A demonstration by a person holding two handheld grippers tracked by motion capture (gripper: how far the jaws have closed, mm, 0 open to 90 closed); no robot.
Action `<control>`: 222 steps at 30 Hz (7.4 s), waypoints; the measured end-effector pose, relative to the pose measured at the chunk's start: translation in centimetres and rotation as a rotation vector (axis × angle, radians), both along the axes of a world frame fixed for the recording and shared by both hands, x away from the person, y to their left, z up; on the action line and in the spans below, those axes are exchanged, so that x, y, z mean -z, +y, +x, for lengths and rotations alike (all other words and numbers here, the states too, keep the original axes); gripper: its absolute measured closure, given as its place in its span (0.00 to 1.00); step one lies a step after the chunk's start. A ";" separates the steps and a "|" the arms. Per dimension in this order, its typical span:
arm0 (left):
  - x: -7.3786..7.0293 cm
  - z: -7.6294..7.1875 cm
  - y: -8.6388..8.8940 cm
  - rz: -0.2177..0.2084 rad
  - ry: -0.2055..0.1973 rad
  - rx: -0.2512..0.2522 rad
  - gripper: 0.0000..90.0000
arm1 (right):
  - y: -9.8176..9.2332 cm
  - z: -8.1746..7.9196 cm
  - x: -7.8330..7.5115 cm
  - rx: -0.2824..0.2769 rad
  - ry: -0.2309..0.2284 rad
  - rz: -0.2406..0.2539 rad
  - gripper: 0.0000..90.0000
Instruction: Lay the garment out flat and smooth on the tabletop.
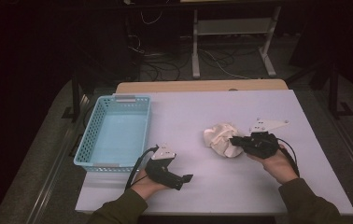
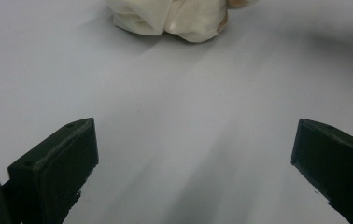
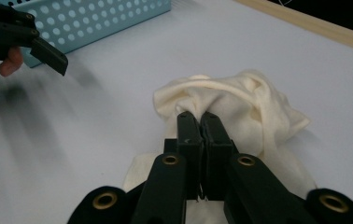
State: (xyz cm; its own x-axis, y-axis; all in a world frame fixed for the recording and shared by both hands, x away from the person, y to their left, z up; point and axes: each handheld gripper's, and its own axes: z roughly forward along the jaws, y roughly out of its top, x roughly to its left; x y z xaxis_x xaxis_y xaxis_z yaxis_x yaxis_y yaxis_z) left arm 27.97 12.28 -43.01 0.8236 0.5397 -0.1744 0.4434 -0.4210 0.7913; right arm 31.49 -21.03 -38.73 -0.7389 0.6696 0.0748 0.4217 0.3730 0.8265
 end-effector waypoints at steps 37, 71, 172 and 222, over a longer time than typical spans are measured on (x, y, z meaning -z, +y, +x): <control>0.0 0.0 0.0 -0.006 0.003 -0.004 0.00 | -2.2 -0.7 -3.0 0.044 -0.076 0.082 0.96; 0.1 0.0 -0.1 0.004 0.011 0.007 0.00 | -7.4 2.7 2.4 0.234 0.083 -0.022 0.95; 0.0 0.0 0.0 0.000 0.006 0.006 0.00 | -3.8 -1.0 2.0 -0.007 0.145 0.016 0.97; -0.1 0.0 0.0 0.006 0.004 0.012 0.00 | -4.9 -5.5 3.9 -0.028 0.204 -0.099 0.96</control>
State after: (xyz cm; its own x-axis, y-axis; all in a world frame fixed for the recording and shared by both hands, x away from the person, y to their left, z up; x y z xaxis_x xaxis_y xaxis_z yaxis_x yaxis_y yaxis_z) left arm 27.97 12.33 -42.95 0.8292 0.5309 -0.1747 0.4415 -0.4307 0.7871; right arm 25.96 -25.93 -42.60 -0.7339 0.6603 0.1594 0.5645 0.4623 0.6838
